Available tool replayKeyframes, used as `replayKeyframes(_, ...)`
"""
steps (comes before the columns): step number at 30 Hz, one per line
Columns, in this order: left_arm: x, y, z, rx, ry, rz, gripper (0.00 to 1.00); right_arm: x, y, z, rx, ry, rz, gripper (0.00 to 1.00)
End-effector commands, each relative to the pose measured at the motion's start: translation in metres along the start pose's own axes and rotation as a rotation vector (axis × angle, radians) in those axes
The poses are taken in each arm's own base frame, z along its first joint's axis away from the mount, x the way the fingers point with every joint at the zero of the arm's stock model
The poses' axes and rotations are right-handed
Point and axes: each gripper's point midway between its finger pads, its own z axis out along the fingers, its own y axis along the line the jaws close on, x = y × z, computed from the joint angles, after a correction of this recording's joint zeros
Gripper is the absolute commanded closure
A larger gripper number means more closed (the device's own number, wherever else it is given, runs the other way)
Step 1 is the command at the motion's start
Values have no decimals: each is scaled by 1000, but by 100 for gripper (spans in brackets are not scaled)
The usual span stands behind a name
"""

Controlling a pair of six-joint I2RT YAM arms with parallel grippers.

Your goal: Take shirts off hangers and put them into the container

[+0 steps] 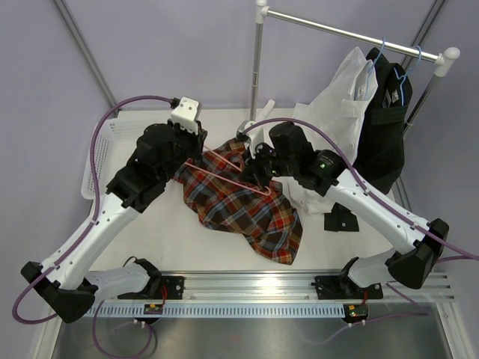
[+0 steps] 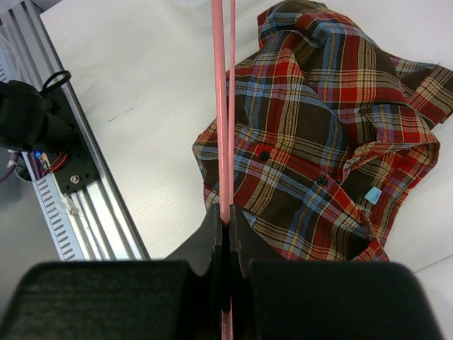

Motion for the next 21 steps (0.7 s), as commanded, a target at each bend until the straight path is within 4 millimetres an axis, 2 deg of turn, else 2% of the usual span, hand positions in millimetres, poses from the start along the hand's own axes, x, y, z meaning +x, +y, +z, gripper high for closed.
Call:
replayKeyframes(1,-15,-2,-5,24,-63,-24,86,-27,-2,-12,29,-89,-8,100)
replayKeyframes(2,-15,-2,-6,24,-61,-23,57,-30,-3,-15,43,-102,-7,100)
replayKeyframes(3,-15,-2,-6,24,-64,-25,40,-29,-4,-15,54,-101,1,100)
replayKeyframes(6,-17,-1,-10,23,-72,-35,1,-24,-10,-20,98,-98,28,100)
replayKeyframes(10,-20,1,-23,26,-94,-57,1,-12,-20,-27,178,-78,89,100)
replayKeyframes(13,-26,5,-42,24,-121,-81,1,3,-39,-40,314,-36,132,100)
replayKeyframes(16,-26,12,-59,4,-150,-93,1,11,-55,-61,434,-30,170,100)
replayKeyframes(18,-20,22,-63,-41,-152,-100,1,10,-64,-79,506,-53,193,100)
replayKeyframes(19,-10,26,-62,-65,-136,-104,1,13,-75,-92,591,-54,219,100)
replayKeyframes(21,-2,45,-65,-165,-133,-131,1,11,-85,-112,670,-73,239,100)
